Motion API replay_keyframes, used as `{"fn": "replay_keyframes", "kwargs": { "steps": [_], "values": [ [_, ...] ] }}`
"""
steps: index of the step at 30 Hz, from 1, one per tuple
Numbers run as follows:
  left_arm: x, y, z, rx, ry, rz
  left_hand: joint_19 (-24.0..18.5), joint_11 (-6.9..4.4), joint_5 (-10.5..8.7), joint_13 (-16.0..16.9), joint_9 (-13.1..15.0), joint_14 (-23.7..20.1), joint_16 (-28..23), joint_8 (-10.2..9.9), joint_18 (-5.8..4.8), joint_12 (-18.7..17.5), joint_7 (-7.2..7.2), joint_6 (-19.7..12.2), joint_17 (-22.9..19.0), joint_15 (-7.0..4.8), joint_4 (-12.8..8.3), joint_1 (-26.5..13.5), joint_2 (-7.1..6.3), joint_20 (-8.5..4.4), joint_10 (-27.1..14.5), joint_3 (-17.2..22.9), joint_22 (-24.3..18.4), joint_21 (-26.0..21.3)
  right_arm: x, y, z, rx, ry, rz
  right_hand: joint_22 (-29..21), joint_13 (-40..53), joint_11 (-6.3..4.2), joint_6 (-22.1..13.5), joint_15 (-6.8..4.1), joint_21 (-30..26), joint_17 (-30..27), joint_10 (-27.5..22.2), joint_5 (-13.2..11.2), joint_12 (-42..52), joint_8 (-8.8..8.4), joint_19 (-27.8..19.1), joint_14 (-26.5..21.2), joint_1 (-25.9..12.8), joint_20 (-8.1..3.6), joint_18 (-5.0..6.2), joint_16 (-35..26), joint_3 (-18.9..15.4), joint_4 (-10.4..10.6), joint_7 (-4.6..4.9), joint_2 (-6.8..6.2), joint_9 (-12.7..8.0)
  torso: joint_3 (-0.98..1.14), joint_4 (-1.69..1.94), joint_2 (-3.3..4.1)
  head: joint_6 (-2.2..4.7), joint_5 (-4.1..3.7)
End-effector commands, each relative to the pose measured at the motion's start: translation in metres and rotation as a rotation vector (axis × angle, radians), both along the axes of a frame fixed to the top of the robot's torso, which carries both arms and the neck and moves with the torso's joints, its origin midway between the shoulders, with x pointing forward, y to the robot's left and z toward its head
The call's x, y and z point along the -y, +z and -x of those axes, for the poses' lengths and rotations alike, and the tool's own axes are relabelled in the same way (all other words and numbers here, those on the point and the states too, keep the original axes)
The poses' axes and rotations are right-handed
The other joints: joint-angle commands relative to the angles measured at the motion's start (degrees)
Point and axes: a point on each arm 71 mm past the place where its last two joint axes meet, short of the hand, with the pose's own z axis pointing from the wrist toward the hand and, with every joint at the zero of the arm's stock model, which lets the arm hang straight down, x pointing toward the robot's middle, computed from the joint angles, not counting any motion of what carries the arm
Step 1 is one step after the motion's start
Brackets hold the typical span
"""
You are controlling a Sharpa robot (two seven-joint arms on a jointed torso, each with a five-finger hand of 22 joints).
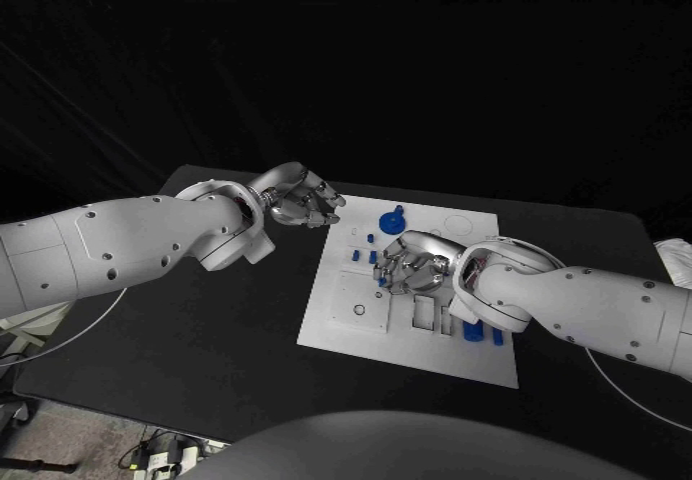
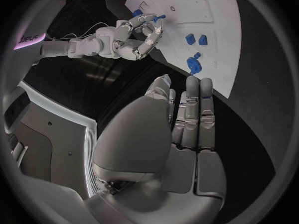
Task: Assemble the parts on the task board
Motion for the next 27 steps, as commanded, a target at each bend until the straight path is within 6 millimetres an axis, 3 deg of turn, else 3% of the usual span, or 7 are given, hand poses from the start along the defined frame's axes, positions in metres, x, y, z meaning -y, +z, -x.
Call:
{"fn": "replay_keyframes", "kwargs": {
  "steps": [1, 6, 27],
  "values": [
    [0.003, 0.000, 0.000, -0.008, -0.013, -0.001, 0.3, 0.29, 0.31, -0.1, -0.1, 0.2, 0.3, -0.1, 0.52, 0.3, -0.09, -0.4, 0.0, 0.18, 0.3, -0.3, 0.42, -0.09, 0.0, -0.1, 1.3, -0.4, -0.002, -0.005, 0.003, -0.025, 0.025, 0.027, 5.6, -0.1, -0.12, 0.0, 0.02, -0.2, -0.1, 0.4, -0.2, -0.3, 0.22, -0.4, -0.5, 0.2, 0.14, 0.96, -0.2, -0.3, 0.1, 0.25, 0.75, 0.1, 0.03, 0.00, -0.02, -0.01, 0.17],
    [0.004, 0.000, 0.000, -0.007, -0.017, -0.002, 0.3, 0.30, 0.31, -0.1, -0.1, 0.1, 0.3, -0.1, 0.52, 0.3, -0.09, -0.4, -0.1, 0.20, 0.2, -0.3, 0.48, -0.08, 0.0, -0.1, 1.3, -0.4, -0.005, -0.009, 0.004, -0.011, 0.033, 0.029, 5.6, -0.1, -0.15, 0.0, -0.01, -0.1, -0.1, 0.6, -0.2, -0.3, 0.22, -0.4, -0.5, 0.4, 0.13, 0.96, -0.3, -0.3, -0.1, 0.25, 0.80, 0.2, 0.12, 0.01, 0.08, -0.01, 0.42],
    [0.003, -0.004, 0.001, -0.012, -0.017, -0.004, 0.3, 0.32, 0.32, -0.1, -0.1, 0.1, 0.3, -0.1, 0.52, 0.3, -0.09, -0.4, -0.1, 0.21, 0.2, -0.3, 0.54, -0.05, 0.0, 0.0, 1.3, -0.4, -0.007, -0.017, 0.006, 0.018, 0.053, 0.063, 5.6, -0.1, -0.18, -0.1, -0.04, -0.2, -0.2, 0.8, -0.2, -0.3, 0.17, -0.5, -0.6, 0.7, 0.12, 0.99, -0.3, -0.3, -0.2, 0.27, 0.82, 0.3, 0.08, -0.08, 0.02, -0.01, 0.74]
  ]
}}
